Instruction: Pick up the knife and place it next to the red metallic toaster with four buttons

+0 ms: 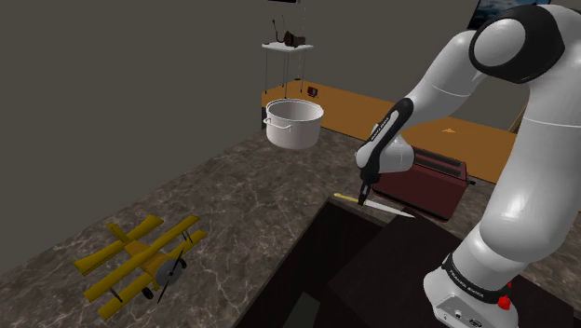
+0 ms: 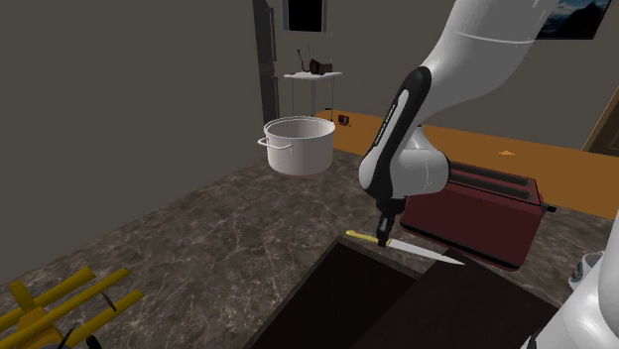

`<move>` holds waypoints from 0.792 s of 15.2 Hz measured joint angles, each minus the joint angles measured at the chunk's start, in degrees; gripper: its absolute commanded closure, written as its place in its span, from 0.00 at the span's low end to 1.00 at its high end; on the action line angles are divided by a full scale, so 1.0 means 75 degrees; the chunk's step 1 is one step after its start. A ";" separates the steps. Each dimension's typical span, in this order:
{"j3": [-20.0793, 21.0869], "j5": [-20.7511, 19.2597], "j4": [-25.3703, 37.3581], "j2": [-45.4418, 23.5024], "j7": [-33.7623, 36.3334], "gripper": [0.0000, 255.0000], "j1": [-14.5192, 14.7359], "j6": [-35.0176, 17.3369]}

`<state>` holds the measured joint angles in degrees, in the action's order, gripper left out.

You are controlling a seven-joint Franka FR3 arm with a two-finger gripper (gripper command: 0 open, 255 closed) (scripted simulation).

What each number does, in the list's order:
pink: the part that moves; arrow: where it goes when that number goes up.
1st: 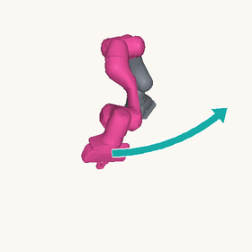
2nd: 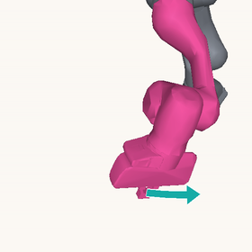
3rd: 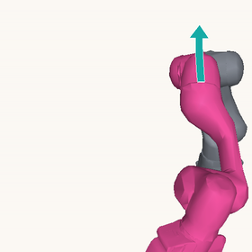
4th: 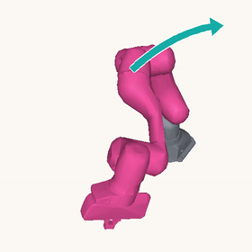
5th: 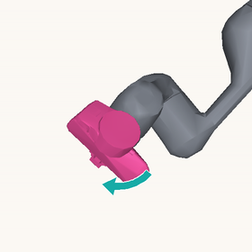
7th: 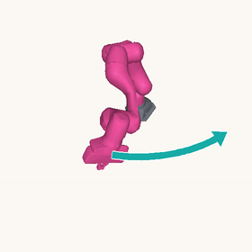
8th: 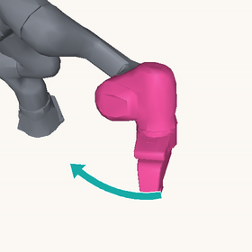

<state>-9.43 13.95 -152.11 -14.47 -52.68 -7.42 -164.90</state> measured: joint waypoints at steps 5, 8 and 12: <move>0.0001 0.0003 0.0002 -0.0009 -0.0004 0.00 -0.0004 -0.0005; -0.0109 -0.0122 -0.0042 0.0164 0.0092 0.00 0.0072 0.0122; -0.0569 -0.0911 -0.0143 0.1120 0.0682 0.00 0.0354 0.0935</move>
<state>-13.69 7.12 -153.18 -6.07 -47.56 -4.76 -157.88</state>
